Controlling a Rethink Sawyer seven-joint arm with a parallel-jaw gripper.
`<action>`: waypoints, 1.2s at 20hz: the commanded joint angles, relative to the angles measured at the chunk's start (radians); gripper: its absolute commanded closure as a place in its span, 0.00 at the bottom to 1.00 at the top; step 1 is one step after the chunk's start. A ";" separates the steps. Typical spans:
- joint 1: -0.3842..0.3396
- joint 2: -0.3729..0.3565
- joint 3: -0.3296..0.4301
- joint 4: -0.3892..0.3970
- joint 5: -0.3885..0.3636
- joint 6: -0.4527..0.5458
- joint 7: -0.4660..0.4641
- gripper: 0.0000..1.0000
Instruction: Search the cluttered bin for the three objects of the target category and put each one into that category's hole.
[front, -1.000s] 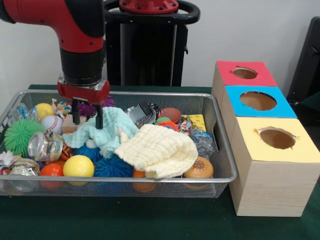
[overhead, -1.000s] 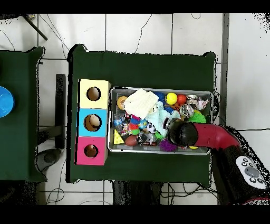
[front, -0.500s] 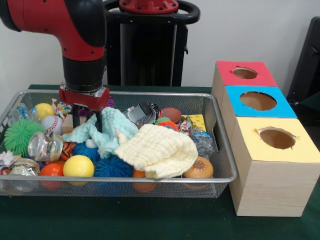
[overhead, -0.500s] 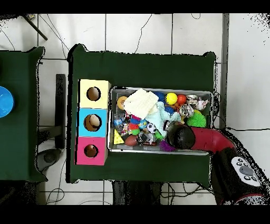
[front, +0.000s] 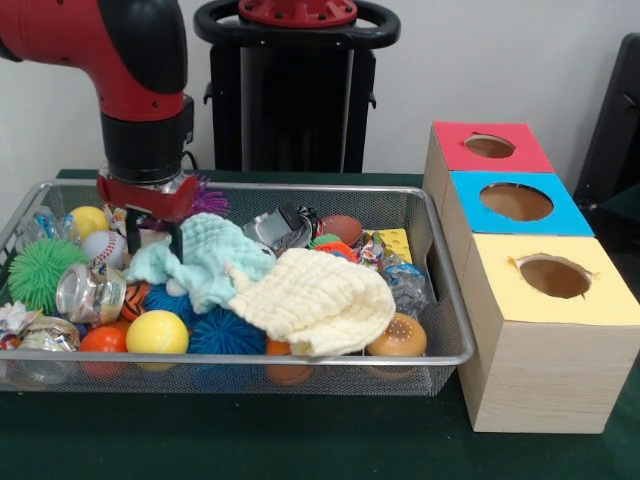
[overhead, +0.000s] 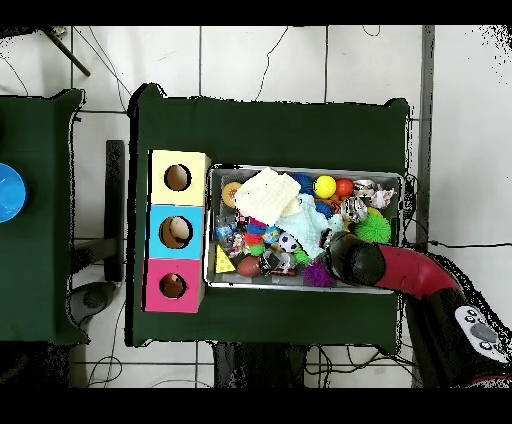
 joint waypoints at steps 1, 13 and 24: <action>-0.058 0.033 0.040 -0.020 0.042 -0.015 0.066 0.00; -0.027 0.028 0.020 -0.017 0.018 -0.068 0.084 1.00; 0.005 -0.016 0.013 0.035 0.036 -0.078 0.115 1.00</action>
